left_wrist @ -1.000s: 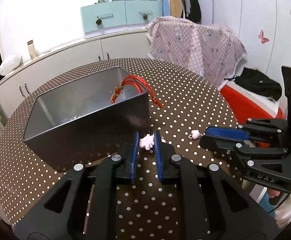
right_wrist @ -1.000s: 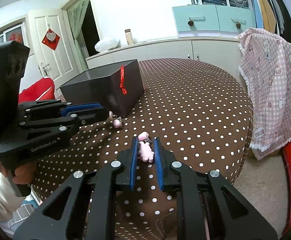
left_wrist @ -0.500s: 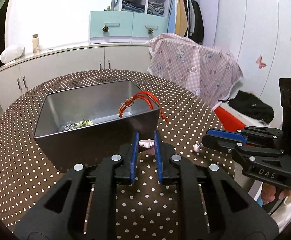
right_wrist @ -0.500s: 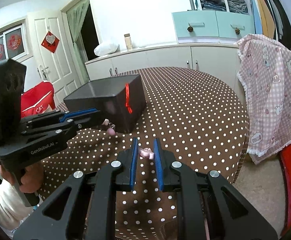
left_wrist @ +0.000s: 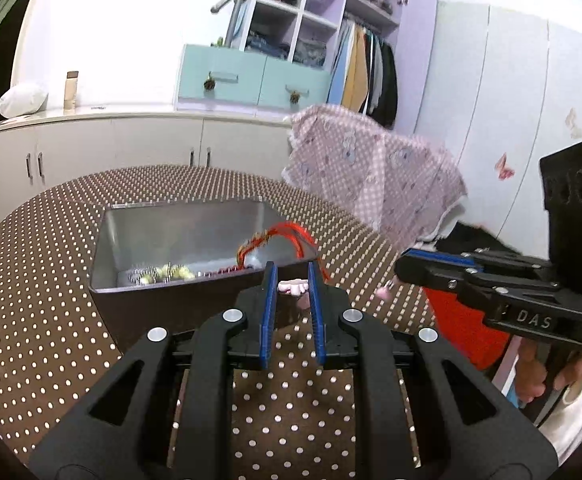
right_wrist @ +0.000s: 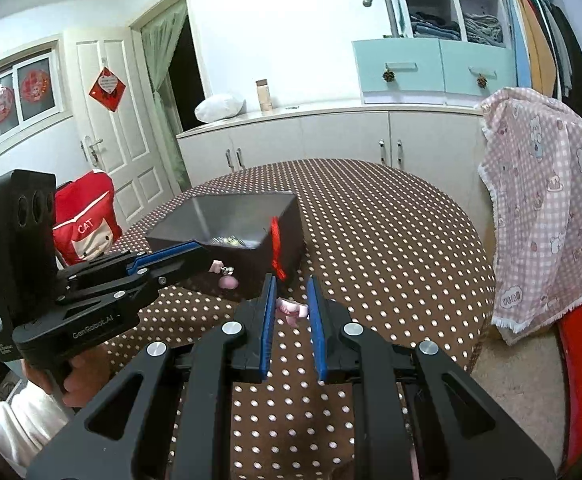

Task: Organize jewelry
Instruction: 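Carry the pink charm in the right tool over the grey box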

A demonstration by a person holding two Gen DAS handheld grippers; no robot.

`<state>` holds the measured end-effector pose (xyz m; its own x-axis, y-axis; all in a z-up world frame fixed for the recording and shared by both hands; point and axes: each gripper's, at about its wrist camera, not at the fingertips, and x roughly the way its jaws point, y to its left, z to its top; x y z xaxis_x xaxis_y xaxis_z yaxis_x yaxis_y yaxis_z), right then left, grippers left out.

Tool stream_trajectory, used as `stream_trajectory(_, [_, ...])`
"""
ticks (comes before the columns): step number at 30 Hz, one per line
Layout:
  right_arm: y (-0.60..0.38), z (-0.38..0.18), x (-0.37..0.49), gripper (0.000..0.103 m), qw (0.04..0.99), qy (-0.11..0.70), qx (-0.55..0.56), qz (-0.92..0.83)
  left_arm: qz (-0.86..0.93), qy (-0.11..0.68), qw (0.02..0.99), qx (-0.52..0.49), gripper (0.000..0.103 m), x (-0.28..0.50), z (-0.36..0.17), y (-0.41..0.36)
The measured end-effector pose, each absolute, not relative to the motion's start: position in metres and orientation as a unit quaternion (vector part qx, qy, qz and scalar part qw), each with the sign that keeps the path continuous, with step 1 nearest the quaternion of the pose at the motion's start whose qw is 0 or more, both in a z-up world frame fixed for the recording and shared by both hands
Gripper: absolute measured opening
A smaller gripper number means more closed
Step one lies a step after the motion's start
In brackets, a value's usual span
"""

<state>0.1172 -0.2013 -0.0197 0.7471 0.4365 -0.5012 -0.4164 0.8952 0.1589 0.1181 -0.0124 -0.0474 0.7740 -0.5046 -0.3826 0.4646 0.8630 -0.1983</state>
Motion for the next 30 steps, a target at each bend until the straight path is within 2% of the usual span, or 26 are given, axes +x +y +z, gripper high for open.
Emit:
stream_trajectory(10, [-0.172, 0.000, 0.125, 0.014, 0.934, 0.252, -0.006, 0.253, -0.263, 0.222, 0.933, -0.105, 0.016, 0.135, -0.039, 0.011])
stream_trajectory(30, [-0.136, 0.002, 0.164, 0.014, 0.923, 0.270, -0.019, 0.272, -0.276, 0.230, 0.925, -0.121, 0.016, 0.158, -0.020, 0.030])
